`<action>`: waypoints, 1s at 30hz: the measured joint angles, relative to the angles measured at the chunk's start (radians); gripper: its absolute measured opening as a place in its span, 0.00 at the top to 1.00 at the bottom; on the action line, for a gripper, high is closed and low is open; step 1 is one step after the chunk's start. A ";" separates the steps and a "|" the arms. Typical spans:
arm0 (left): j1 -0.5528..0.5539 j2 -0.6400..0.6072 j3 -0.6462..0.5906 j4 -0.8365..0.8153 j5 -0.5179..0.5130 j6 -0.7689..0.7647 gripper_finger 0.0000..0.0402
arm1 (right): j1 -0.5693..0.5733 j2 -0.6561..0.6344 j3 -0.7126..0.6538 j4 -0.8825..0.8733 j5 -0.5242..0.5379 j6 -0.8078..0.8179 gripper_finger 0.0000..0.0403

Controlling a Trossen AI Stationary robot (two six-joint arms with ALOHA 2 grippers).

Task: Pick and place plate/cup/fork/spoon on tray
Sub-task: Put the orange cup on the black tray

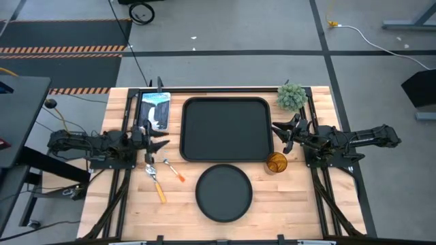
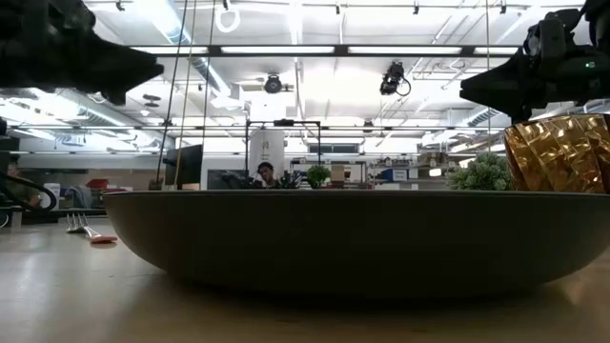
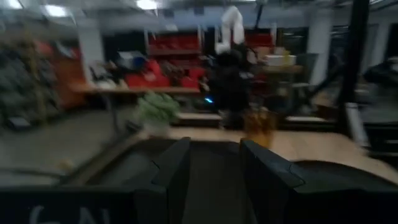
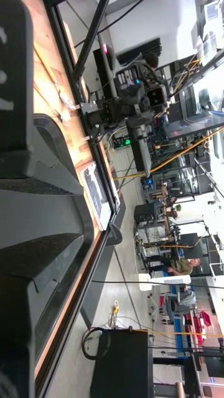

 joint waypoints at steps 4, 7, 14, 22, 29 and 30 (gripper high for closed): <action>0.000 0.064 0.000 0.209 -0.011 0.124 0.64 | 0.000 0.000 0.000 0.008 0.000 0.050 0.71; 0.004 0.123 0.000 0.352 -0.012 0.153 0.64 | 0.000 0.000 0.000 0.009 0.000 0.090 0.71; 0.067 0.318 0.000 0.545 -0.018 0.110 0.64 | 0.000 0.000 0.000 0.096 -0.006 0.204 0.71; 0.148 0.557 0.081 0.606 -0.018 0.072 0.64 | 0.019 0.029 0.000 0.112 -0.244 0.339 0.71; 0.172 0.750 0.228 0.571 -0.017 -0.038 0.64 | 0.066 0.129 0.000 0.158 -0.305 0.359 0.71; 0.172 0.780 0.254 0.550 -0.018 -0.038 0.64 | 0.070 0.145 0.001 0.163 -0.315 0.361 0.71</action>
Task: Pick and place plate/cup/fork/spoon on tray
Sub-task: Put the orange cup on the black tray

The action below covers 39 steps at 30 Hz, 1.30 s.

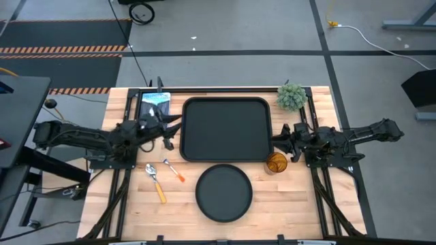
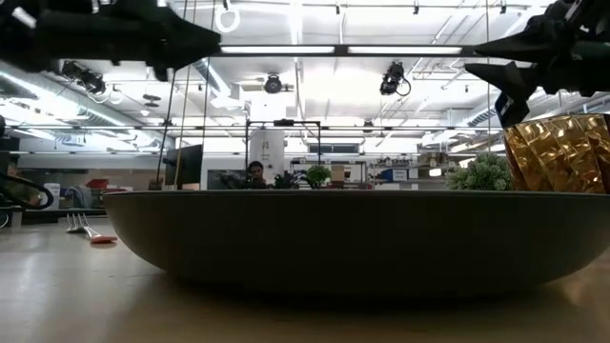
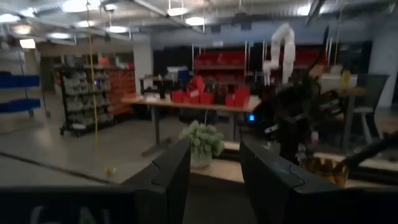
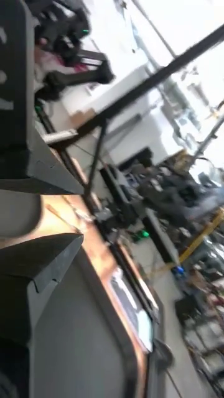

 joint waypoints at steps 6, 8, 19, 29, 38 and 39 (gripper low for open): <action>0.014 0.175 0.179 -0.209 0.000 -0.018 0.64 | -0.023 0.062 0.184 -0.295 0.081 -0.051 0.71; 0.029 0.237 0.230 -0.266 0.003 -0.031 0.64 | -0.041 0.078 0.250 -0.425 0.164 -0.081 0.71; 0.143 0.505 0.426 -0.347 0.342 -0.104 0.64 | -0.106 0.098 0.444 -0.782 0.354 -0.136 0.71; 0.147 0.666 0.628 -0.549 0.456 -0.099 0.64 | -0.115 0.301 0.641 -1.386 0.226 0.321 0.71; 0.085 0.687 0.658 -0.600 0.510 -0.127 0.64 | -0.115 0.498 0.698 -1.635 -0.105 0.468 0.71; 0.075 0.687 0.658 -0.608 0.510 -0.134 0.64 | -0.115 0.505 0.698 -1.644 -0.124 0.463 0.71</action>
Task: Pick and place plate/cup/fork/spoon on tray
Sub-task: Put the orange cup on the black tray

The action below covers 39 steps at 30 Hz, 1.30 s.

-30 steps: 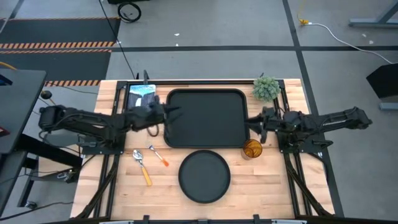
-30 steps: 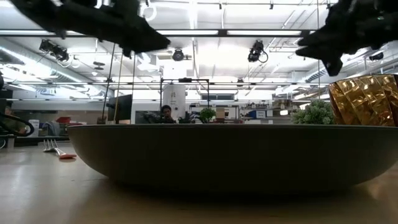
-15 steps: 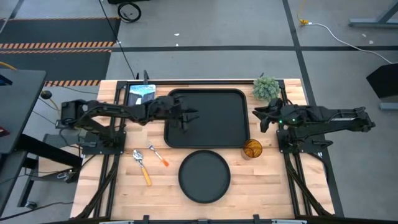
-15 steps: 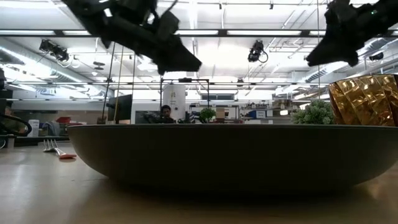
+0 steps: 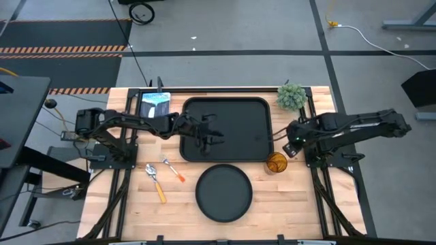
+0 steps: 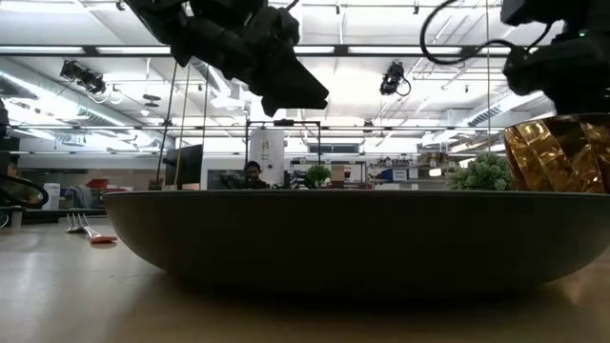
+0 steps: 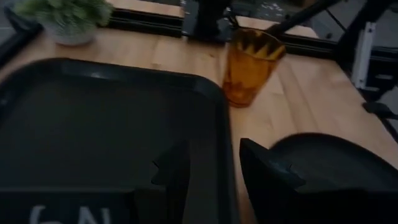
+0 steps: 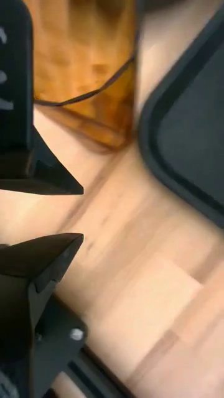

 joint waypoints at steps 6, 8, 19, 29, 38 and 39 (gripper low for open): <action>-0.038 -0.023 0.000 -0.136 -0.003 -0.032 0.64 | 0.003 -0.004 -0.019 0.002 -0.062 -0.018 0.71; -0.039 -0.045 -0.001 -0.194 -0.012 -0.049 0.64 | 0.015 -0.004 -0.019 0.009 -0.062 -0.018 0.71; -0.039 -0.080 0.000 -0.233 -0.059 -0.094 0.64 | 0.109 0.085 -0.030 0.108 -0.120 -0.120 0.71; -0.039 -0.113 0.001 -0.282 -0.062 -0.101 0.64 | 0.214 0.230 -0.033 0.214 -0.123 -0.286 0.71; -0.039 -0.119 -0.001 -0.237 -0.068 -0.094 0.64 | 0.266 0.346 -0.033 0.490 -0.034 -0.341 0.71; -0.039 -0.117 -0.001 -0.231 -0.069 -0.094 0.64 | 0.265 0.357 -0.033 0.516 -0.021 -0.350 0.71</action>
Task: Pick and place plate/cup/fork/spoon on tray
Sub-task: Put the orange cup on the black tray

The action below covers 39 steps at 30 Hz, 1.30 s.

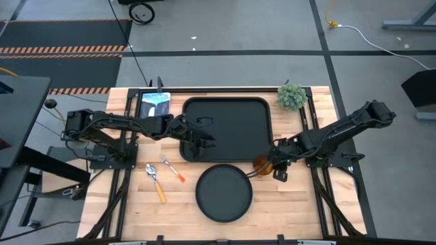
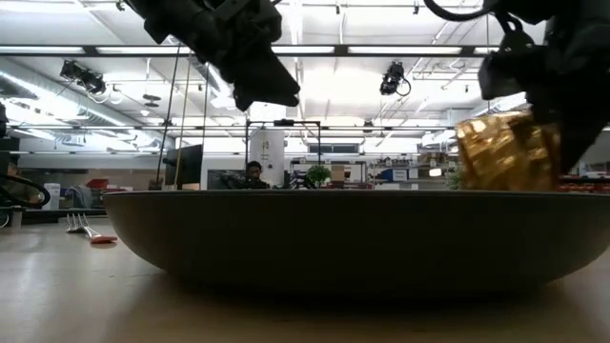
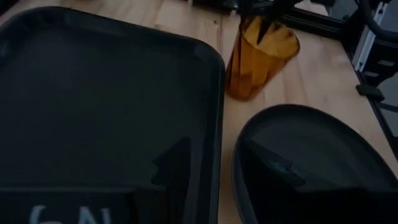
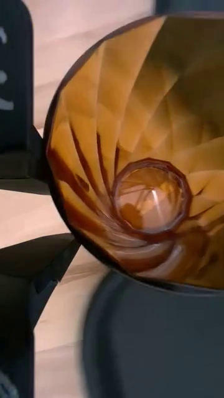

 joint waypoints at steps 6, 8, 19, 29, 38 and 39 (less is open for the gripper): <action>-0.019 0.009 0.000 0.062 -0.023 -0.053 0.64 | 0.000 0.072 0.000 0.135 0.034 -0.065 0.71; -0.038 0.025 0.000 0.089 -0.038 -0.061 0.64 | 0.000 0.094 0.000 0.181 0.041 -0.083 0.71; -0.071 0.154 0.052 0.149 -0.072 -0.184 0.51 | 0.012 0.115 0.013 0.171 0.042 -0.089 0.71; -0.087 0.394 0.467 -0.245 -0.071 -0.186 0.49 | 0.067 -0.001 0.032 -0.002 0.074 -0.016 0.71; -0.121 0.573 0.762 -0.416 -0.070 -0.209 0.42 | 0.185 -0.021 0.032 -0.063 0.147 0.060 0.71; -0.123 0.587 0.780 -0.436 -0.068 -0.210 0.41 | 0.196 -0.023 0.032 -0.070 0.149 0.066 0.71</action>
